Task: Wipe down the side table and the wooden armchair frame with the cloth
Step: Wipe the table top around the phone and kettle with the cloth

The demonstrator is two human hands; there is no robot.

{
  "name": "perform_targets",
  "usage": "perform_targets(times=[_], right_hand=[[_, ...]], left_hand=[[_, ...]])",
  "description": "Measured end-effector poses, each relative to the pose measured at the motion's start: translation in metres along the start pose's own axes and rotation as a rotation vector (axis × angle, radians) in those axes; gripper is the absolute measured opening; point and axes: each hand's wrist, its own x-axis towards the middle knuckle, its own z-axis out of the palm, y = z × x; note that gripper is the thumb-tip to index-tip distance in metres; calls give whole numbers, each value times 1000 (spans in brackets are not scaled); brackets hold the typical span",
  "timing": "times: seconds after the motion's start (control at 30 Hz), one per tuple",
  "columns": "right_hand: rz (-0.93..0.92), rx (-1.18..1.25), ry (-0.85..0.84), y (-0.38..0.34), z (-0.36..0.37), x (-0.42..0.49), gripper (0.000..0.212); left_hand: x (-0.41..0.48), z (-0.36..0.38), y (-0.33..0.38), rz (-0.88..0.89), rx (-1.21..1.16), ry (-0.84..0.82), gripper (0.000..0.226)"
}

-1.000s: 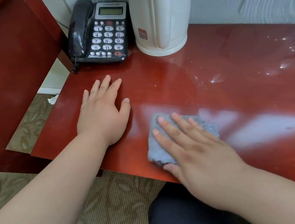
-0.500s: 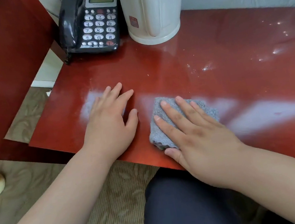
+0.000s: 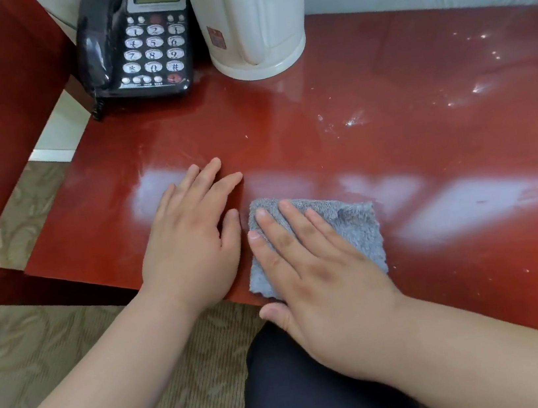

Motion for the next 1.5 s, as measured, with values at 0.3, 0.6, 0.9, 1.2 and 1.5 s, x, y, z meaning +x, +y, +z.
perform_targets(times=[0.3,0.6,0.9,1.2,1.5], right_hand=[[214,-70,-89,43,-20,-18,75],[-56,12,-77,12,-12,-5,82],[143,-15,-112,41,-24,-24,94],[-2,14,-70,58,-29,43,95],[202,25,-108,85,-42,13,99]], left_hand=[[2,1,3,-13,32,2,53],[1,0,1,-19,-10,4,52],[1,0,3,-29,5,5,54],[2,0,2,-43,-12,-21,56],[27,1,15,-37,21,-56,60]])
